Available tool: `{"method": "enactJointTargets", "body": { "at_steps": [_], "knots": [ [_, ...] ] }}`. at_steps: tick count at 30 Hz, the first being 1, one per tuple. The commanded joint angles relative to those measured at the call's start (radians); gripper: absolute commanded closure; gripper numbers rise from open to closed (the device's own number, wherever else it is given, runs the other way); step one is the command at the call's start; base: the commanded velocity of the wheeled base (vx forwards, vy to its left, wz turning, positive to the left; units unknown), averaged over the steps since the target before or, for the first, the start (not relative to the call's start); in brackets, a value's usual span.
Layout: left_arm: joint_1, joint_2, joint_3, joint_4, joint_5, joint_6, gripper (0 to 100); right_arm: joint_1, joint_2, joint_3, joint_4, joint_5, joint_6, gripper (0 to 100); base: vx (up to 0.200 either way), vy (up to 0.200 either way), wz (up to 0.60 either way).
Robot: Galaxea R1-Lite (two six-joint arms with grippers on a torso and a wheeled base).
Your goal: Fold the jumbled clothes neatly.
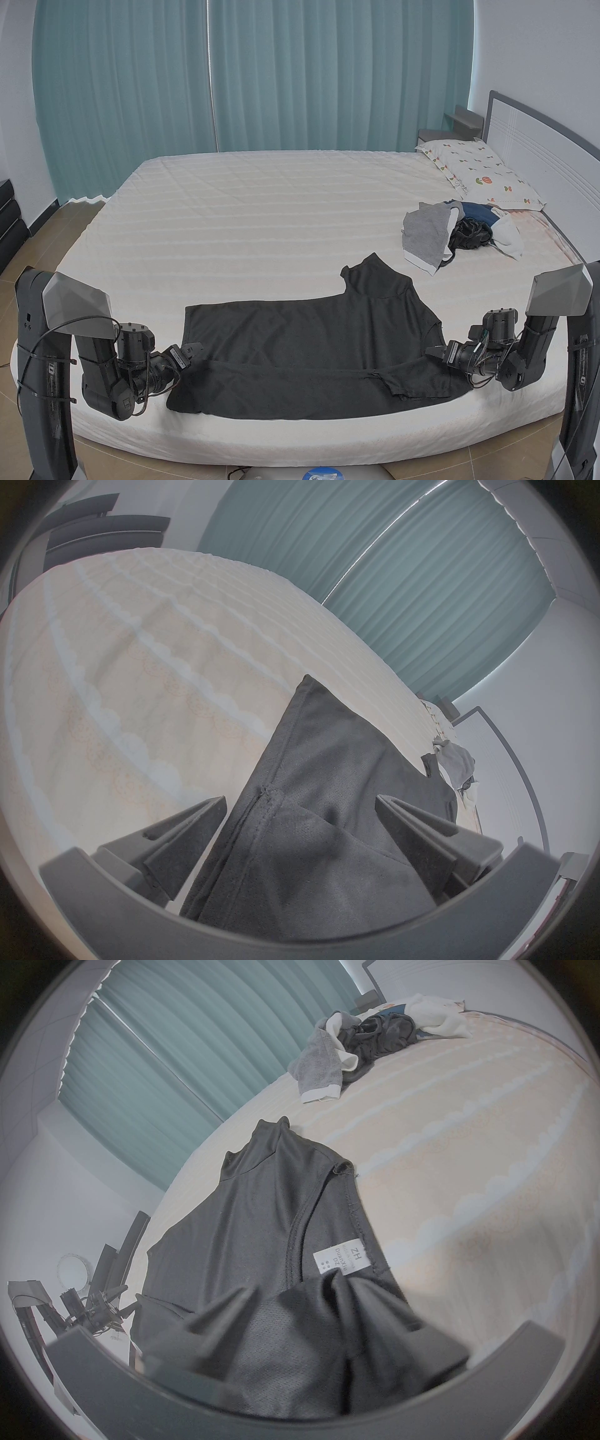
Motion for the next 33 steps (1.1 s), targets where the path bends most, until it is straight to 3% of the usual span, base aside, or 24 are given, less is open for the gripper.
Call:
{"method": "enactJointTargets", "body": {
  "at_steps": [1,13,17,33],
  "knots": [
    [0.0,0.001,0.001,0.0,0.001,-0.001,0,-0.004,0.004,0.006,-0.001,0.001,-0.001,100,0.0,0.0,0.0],
    [0.0,0.011,-0.002,0.0,0.008,0.009,0,-0.013,0.006,0.008,-0.102,0.002,0.022,100,0.0,0.0,0.0],
    [-0.002,0.012,-0.003,0.0,0.013,0.006,0,-0.015,0.003,0.0,-0.13,-0.005,0.09,100,0.0,0.0,0.0],
    [-0.005,-0.046,0.031,-0.003,0.002,-0.002,0,-0.009,0.023,-0.002,-0.131,-0.005,0.088,100,0.0,0.0,0.0]
  ]
}}
